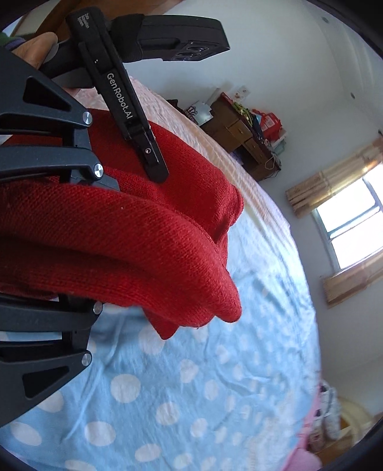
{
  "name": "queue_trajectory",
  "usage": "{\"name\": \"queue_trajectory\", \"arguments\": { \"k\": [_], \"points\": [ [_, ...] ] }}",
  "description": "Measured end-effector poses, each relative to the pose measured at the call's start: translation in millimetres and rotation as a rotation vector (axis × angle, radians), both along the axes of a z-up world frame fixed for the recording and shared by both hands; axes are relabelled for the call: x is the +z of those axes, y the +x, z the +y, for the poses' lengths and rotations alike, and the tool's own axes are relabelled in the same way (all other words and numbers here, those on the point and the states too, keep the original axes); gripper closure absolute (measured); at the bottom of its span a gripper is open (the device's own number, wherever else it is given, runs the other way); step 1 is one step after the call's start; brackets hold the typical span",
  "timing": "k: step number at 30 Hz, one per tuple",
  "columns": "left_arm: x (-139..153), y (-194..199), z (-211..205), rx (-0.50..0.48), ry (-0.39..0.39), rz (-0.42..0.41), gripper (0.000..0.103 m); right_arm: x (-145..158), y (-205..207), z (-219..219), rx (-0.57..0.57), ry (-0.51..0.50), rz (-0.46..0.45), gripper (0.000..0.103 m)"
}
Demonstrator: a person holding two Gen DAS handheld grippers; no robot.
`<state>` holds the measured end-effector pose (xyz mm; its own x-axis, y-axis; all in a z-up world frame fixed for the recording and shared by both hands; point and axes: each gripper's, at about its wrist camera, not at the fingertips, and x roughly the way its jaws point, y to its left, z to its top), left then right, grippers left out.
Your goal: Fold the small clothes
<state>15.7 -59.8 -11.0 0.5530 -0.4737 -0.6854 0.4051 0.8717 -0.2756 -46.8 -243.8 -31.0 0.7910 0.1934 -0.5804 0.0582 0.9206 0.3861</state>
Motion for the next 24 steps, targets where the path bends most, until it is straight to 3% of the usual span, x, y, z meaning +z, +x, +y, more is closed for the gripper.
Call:
{"name": "queue_trajectory", "arguments": {
  "k": [3, 6, 18, 24],
  "points": [
    [10, -3, 11, 0.026, -0.002, -0.023, 0.068, 16, -3, 18, 0.025, -0.056, -0.038, 0.061],
    [17, -4, 24, 0.069, 0.019, -0.036, 0.068, 25, 1, 31, 0.051, -0.047, -0.056, 0.061],
    [24, -9, 77, 0.221, 0.096, -0.087, 0.068, 35, 24, 94, 0.177, -0.050, -0.074, 0.061],
    [25, -5, 106, 0.285, 0.081, -0.079, 0.068, 41, 34, 124, 0.232, -0.061, -0.082, 0.061]
  ]
}}
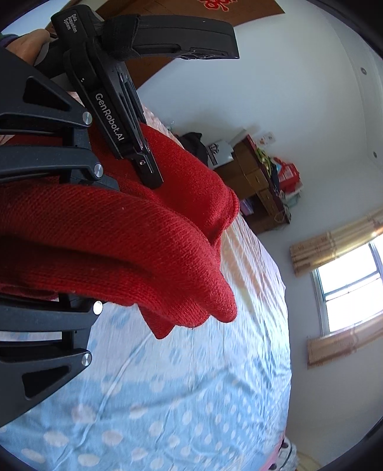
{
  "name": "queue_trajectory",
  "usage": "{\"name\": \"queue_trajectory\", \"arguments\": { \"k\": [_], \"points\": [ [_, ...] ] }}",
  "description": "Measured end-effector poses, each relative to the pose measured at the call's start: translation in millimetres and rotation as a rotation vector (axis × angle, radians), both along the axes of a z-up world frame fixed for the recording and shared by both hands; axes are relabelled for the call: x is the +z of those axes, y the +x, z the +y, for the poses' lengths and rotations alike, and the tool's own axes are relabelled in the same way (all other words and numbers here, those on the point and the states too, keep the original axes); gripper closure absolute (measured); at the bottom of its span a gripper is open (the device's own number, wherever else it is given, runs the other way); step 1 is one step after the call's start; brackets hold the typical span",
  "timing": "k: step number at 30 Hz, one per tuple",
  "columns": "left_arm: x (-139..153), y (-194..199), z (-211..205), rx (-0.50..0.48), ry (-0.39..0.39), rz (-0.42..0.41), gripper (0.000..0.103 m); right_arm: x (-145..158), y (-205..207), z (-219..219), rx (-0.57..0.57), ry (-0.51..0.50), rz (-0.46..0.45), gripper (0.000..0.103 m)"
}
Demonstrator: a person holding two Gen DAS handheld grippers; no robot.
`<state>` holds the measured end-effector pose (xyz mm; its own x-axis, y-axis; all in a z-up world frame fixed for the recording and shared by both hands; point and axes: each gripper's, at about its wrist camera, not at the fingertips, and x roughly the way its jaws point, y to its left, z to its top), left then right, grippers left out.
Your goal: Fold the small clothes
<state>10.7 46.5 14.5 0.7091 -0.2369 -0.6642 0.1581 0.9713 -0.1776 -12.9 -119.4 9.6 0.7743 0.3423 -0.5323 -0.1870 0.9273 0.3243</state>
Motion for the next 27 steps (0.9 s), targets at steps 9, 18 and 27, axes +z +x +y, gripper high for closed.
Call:
{"name": "queue_trajectory", "arguments": {
  "k": [9, 18, 27],
  "points": [
    [2, 3, 38, 0.085, -0.002, -0.010, 0.068, 4, 16, 43, 0.075, -0.025, -0.015, 0.061],
    [-1, 9, 74, 0.165, -0.017, -0.010, 0.068, 5, 30, 83, 0.145, -0.044, -0.027, 0.061],
    [-4, 16, 108, 0.237, -0.033, -0.015, 0.068, 7, 49, 118, 0.203, -0.067, -0.037, 0.061]
  ]
}}
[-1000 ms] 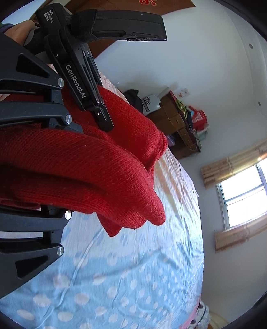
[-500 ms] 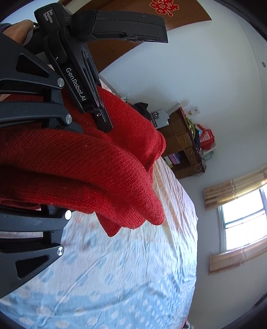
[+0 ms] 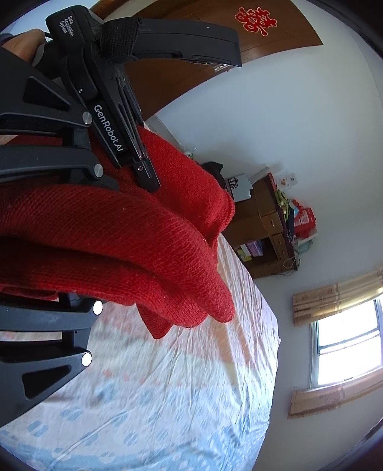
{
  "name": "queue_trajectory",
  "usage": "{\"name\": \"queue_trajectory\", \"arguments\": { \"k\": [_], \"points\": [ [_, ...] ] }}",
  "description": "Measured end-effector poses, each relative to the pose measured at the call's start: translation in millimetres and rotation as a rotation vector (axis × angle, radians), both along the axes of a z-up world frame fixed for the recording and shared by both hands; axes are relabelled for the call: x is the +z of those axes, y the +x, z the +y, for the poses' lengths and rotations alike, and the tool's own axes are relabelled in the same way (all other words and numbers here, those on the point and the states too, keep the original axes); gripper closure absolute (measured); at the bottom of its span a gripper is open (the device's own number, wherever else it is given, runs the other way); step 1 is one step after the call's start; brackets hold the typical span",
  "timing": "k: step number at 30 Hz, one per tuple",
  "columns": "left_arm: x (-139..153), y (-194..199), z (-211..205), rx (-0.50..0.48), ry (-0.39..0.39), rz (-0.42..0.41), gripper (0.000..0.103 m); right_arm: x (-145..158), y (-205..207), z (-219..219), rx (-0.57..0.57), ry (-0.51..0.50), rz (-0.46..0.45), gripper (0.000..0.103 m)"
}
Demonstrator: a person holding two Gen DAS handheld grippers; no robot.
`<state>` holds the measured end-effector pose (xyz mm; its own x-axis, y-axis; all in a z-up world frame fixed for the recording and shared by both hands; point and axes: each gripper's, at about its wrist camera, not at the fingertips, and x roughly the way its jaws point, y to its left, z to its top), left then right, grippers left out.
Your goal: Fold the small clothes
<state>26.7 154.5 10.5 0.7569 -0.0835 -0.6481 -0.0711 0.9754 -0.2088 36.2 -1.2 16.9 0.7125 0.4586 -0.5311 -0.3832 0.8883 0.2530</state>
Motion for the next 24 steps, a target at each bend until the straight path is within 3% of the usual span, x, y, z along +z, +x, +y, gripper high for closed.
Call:
{"name": "queue_trajectory", "arguments": {
  "k": [13, 24],
  "points": [
    [-7, 33, 38, 0.070, 0.017, -0.012, 0.068, -5, 45, 43, 0.068, -0.035, -0.031, 0.061],
    [-38, 81, 67, 0.146, 0.046, 0.018, 0.068, -39, 119, 87, 0.126, -0.133, -0.017, 0.061]
  ]
}}
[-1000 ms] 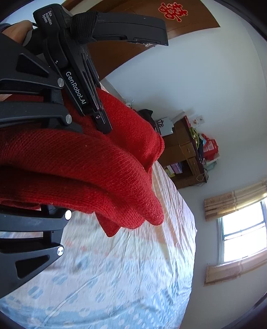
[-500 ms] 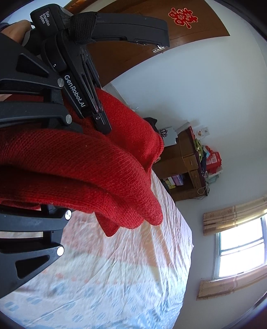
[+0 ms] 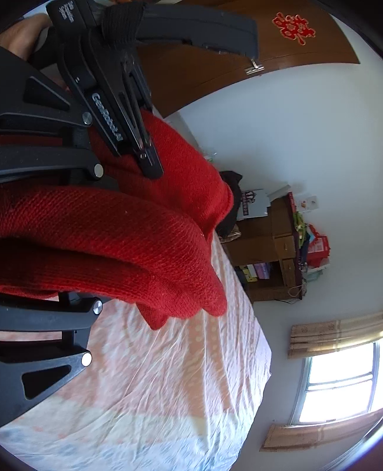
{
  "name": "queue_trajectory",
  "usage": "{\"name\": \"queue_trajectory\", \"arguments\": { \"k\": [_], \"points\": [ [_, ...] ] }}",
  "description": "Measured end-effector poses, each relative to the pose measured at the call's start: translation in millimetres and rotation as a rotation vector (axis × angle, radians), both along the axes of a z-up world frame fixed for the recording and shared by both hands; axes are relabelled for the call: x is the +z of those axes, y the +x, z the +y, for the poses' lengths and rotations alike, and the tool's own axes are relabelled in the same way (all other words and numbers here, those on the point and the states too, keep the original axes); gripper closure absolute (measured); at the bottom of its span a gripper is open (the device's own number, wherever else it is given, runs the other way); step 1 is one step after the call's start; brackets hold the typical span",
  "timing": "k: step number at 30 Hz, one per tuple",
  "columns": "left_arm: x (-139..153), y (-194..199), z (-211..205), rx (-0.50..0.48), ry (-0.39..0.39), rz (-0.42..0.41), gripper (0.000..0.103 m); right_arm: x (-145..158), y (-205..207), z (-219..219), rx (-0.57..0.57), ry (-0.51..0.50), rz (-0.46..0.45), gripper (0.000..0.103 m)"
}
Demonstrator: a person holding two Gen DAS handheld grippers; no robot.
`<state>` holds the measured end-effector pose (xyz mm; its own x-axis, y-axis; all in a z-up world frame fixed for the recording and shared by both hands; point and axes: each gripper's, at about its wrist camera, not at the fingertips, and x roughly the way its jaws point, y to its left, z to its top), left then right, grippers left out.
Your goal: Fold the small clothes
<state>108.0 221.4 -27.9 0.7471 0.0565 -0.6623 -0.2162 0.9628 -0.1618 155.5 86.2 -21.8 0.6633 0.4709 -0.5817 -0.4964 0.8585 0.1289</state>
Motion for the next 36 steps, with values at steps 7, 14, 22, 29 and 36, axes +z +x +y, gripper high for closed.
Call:
{"name": "queue_trajectory", "arguments": {
  "k": [7, 14, 22, 29, 36],
  "points": [
    [-22, 11, 7, 0.030, 0.004, 0.043, 0.065, -32, 43, 9, 0.006, -0.042, 0.037, 0.061],
    [-26, 21, 11, 0.053, -0.007, 0.082, 0.058, -52, 87, -16, 0.017, 0.161, 0.254, 0.053],
    [-31, 22, 20, 0.079, -0.054, 0.112, 0.044, -57, 86, -19, 0.015, 0.216, 0.300, 0.046],
    [-34, 22, 24, 0.073, -0.063, 0.093, 0.038, -32, 90, -55, -0.004, 0.339, 0.345, 0.032],
    [-33, 22, 18, 0.091, -0.002, 0.082, 0.033, -53, 153, -33, -0.012, 0.294, 0.531, 0.027]
  ]
}}
